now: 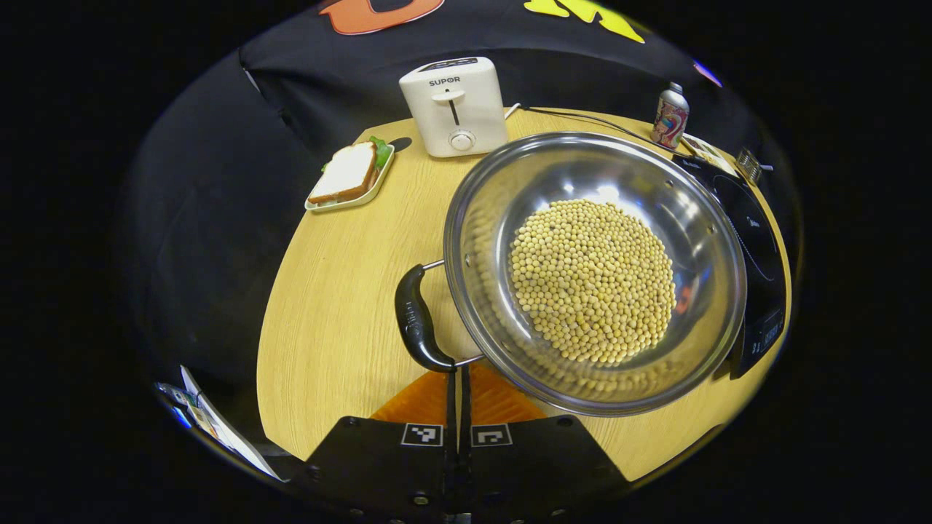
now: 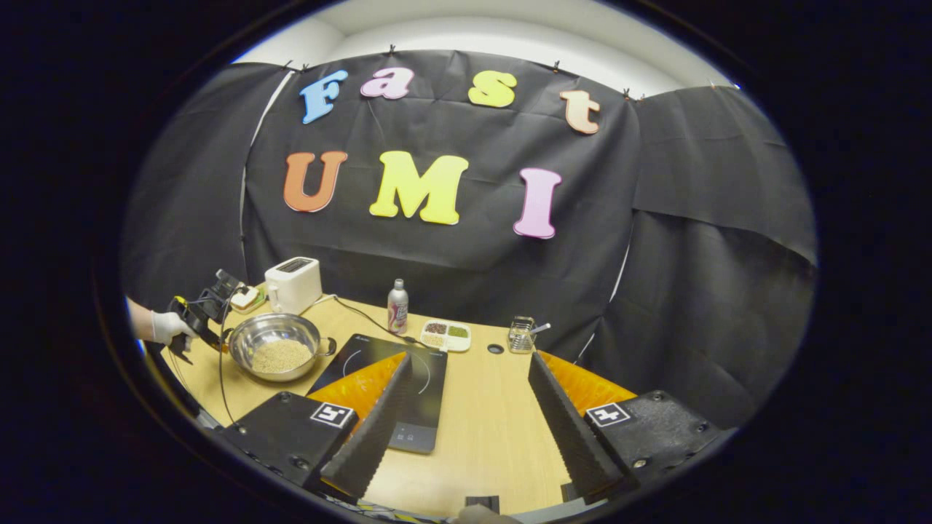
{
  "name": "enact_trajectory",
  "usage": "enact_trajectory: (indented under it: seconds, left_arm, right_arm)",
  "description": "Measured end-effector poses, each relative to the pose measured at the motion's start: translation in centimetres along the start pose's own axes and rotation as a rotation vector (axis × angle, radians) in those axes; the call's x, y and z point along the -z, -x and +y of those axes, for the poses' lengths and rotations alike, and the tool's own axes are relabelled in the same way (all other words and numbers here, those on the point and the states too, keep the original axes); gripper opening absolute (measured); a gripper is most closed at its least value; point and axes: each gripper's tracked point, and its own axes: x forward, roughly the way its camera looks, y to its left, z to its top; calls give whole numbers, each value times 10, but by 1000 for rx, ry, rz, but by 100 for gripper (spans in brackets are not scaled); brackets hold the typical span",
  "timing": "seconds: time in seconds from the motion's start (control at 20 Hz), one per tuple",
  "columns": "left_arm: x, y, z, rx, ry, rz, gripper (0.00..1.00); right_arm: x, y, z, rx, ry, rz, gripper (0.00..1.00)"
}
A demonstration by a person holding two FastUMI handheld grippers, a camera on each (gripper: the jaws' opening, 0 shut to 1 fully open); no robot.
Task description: First push the handle of the pot to place it horizontally, then grasp the pot with both hands and set it on the induction cooktop.
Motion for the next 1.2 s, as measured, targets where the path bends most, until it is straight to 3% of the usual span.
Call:
enact_trajectory:
  seconds: [0.7, 1.2]
  left_arm:
    - [-31, -25, 31, -28, -2, -25, 0]
    - [-46, -37, 40, -32, 2, -33, 0]
  right_arm:
    - [-2, 3, -1, 54, -7, 16, 98]
    - [-4, 2, 14, 46, 15, 32, 100]
